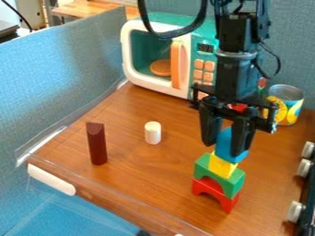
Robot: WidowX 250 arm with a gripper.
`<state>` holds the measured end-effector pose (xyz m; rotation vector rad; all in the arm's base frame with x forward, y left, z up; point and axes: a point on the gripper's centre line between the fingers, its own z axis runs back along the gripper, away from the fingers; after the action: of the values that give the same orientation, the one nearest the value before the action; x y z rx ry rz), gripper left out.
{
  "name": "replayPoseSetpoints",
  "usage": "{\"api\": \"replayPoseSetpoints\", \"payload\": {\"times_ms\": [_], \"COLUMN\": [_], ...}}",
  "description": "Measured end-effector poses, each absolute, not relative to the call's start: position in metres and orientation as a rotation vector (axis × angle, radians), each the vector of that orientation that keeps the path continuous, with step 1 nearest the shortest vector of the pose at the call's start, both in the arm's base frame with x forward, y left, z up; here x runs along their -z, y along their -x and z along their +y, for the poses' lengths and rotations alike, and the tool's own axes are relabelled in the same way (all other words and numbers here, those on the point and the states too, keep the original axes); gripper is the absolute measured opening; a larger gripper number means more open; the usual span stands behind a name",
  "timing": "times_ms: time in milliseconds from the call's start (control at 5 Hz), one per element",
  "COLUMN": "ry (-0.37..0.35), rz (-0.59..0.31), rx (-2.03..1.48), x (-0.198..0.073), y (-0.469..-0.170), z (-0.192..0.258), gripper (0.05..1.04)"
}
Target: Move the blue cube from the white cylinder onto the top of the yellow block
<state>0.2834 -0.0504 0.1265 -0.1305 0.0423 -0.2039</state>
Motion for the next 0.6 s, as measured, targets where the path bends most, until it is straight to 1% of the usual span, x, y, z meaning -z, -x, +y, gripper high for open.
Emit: {"api": "replayPoseSetpoints", "payload": {"times_ms": [200,600], "ry": [0.106,0.115], "rz": [0.049,0.04], "rx": [0.205,0.213], "x": [-0.1179,-0.1179], "y": [-0.2873,-0.2919], "z": [-0.0469,-0.0474], "gripper": [0.535,0.535]}}
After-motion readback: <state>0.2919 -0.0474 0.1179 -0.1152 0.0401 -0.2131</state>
